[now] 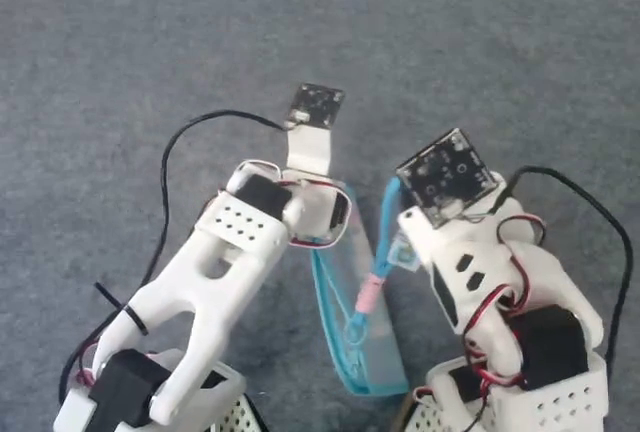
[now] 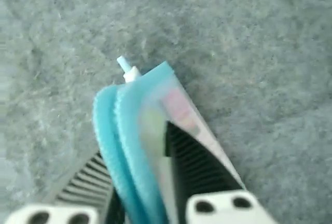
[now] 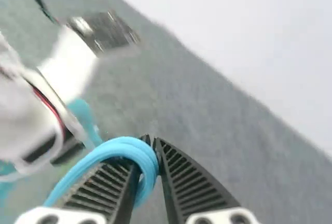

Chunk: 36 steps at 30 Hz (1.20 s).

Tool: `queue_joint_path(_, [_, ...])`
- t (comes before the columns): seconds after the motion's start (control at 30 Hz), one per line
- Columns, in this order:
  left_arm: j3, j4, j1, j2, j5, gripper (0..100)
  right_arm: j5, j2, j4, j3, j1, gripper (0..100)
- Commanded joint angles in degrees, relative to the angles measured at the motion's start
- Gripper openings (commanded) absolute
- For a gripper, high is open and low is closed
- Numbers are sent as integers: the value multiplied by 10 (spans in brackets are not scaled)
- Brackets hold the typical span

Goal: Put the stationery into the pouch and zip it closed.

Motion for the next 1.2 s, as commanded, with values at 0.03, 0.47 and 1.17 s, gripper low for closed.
queue_joint_path(0.03, [12,-16,12,-1,5,9,-23,2,-21,-111,-58,7])
queue_joint_path(0.47, [33,-39,12,0,-7,9,-53,58,-145,-252,-209,7])
queue_joint_path(1.17, [86,-55,71,0,-53,9,-52,407,-255,-303,-68,7])
